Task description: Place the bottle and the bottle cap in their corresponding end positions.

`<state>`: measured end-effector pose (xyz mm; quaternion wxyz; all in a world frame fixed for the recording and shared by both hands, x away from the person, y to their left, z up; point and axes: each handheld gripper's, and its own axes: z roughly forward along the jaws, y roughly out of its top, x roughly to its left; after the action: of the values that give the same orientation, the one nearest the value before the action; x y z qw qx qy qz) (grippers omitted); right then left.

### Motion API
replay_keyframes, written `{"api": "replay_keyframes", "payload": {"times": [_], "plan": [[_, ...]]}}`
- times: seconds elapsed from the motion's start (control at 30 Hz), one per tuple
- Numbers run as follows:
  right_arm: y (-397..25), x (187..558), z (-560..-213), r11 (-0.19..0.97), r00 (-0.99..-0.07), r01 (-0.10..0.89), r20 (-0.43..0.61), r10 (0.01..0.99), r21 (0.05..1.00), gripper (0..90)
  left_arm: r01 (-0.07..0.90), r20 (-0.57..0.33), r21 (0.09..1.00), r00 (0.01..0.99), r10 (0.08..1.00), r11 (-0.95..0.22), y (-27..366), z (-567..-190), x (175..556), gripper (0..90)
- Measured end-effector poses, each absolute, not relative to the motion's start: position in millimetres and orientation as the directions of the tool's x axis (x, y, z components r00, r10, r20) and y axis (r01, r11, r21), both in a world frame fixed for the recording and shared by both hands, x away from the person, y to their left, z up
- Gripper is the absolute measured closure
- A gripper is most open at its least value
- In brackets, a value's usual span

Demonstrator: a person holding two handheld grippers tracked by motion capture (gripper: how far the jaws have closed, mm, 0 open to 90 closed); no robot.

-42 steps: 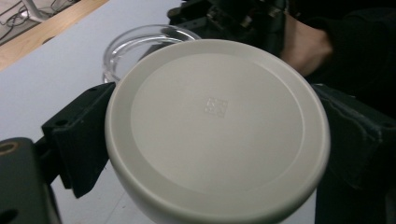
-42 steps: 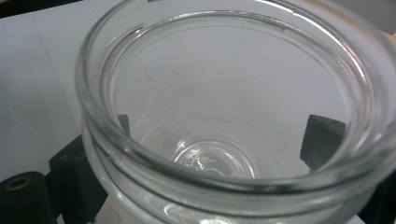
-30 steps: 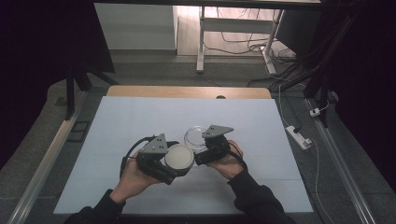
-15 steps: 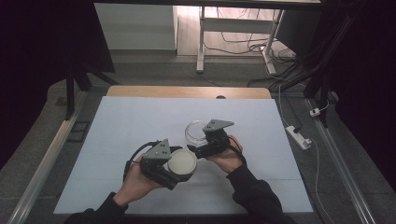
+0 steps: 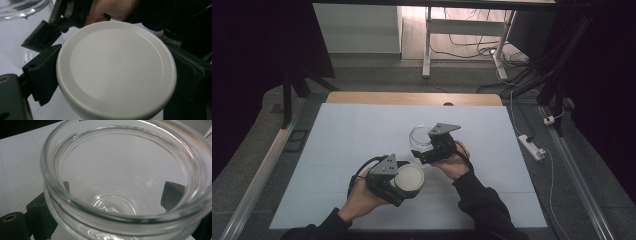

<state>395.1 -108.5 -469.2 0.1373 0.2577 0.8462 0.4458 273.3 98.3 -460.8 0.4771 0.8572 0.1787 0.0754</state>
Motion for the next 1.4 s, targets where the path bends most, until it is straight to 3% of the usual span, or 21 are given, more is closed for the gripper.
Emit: {"api": "replay_keyframes", "payload": {"times": [0.6,1.4], "plan": [[-102,425,-483,0.468,-0.798,0.348,-0.006,0.602,0.812,6.7,0.265,-0.080,0.844,0.921,0.380,-0.465,94,-493,293,7.7],[-88,453,-496,0.462,-0.776,0.362,-0.013,0.630,0.810,6.7,0.257,-0.012,0.773,0.920,0.392,-0.580,69,-531,317,7.7]]}}
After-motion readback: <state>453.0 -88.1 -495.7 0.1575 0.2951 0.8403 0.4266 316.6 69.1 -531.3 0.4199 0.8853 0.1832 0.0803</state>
